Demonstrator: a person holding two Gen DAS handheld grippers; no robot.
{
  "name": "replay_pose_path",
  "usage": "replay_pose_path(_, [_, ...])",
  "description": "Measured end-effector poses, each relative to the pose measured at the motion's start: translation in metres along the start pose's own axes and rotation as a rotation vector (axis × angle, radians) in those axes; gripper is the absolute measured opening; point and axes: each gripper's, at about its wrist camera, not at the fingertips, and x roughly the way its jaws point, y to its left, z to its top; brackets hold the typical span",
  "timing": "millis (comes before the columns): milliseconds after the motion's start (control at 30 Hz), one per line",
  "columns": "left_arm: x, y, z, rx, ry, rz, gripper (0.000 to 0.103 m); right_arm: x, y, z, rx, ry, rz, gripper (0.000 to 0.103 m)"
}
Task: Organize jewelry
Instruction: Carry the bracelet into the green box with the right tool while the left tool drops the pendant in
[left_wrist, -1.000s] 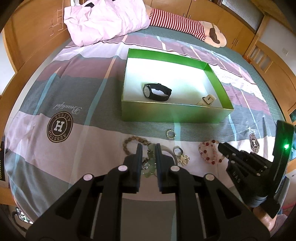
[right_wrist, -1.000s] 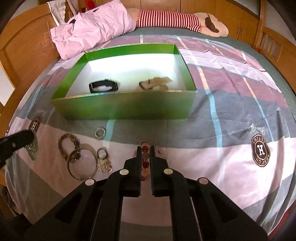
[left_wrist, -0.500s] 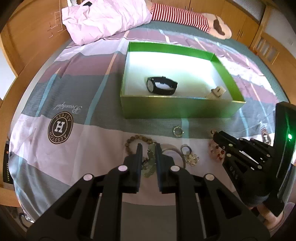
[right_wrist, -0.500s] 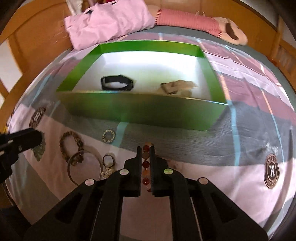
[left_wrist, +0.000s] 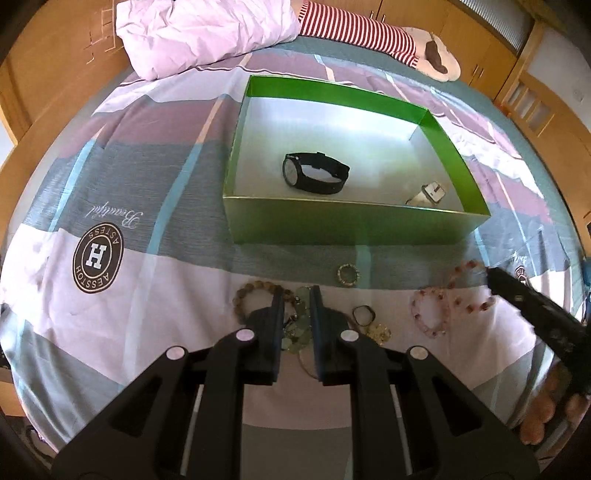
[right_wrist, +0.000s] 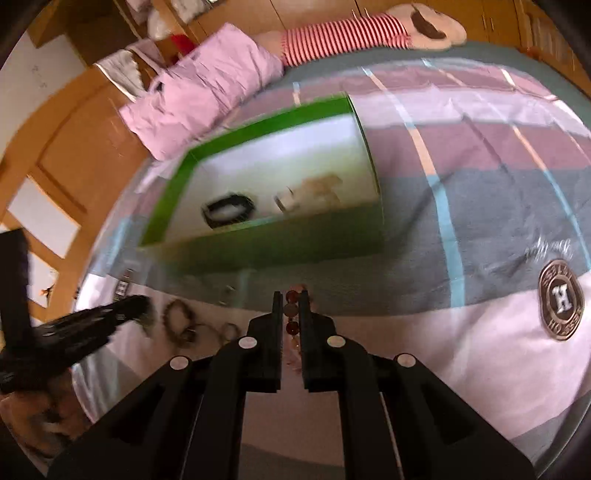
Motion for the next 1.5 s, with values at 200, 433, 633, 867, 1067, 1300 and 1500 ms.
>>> replay_pose_path(200, [-0.002, 0.010, -0.001, -0.049, 0.002, -0.064, 0.014, -0.015, 0.014, -0.005, -0.060, -0.002, 0.042, 0.008])
replay_pose_path(433, [-0.007, 0.029, 0.003, -0.124, 0.001, -0.129, 0.014, -0.024, 0.010, -0.001, -0.048, -0.023, 0.076, 0.008])
replay_pose_path(633, [-0.010, 0.037, 0.004, -0.149, -0.004, -0.134, 0.014, -0.014, 0.014, -0.005, -0.057, 0.007, 0.064, 0.008])
replay_pose_path(867, [-0.029, 0.026, 0.031, -0.098, -0.088, -0.158, 0.014, -0.021, 0.025, 0.016, -0.077, -0.048, 0.090, 0.008])
replay_pose_path(1067, [-0.015, 0.011, 0.091, -0.070, -0.138, -0.145, 0.014, -0.004, 0.031, 0.079, -0.099, -0.127, 0.098, 0.008])
replay_pose_path(1300, [0.045, 0.019, 0.106, -0.073, -0.061, -0.057, 0.022, 0.078, 0.019, 0.110, -0.091, -0.028, 0.014, 0.013])
replay_pose_path(1500, [0.022, 0.030, 0.093, -0.092, -0.072, -0.078, 0.041, 0.041, 0.007, 0.086, -0.076, -0.016, 0.071, 0.041])
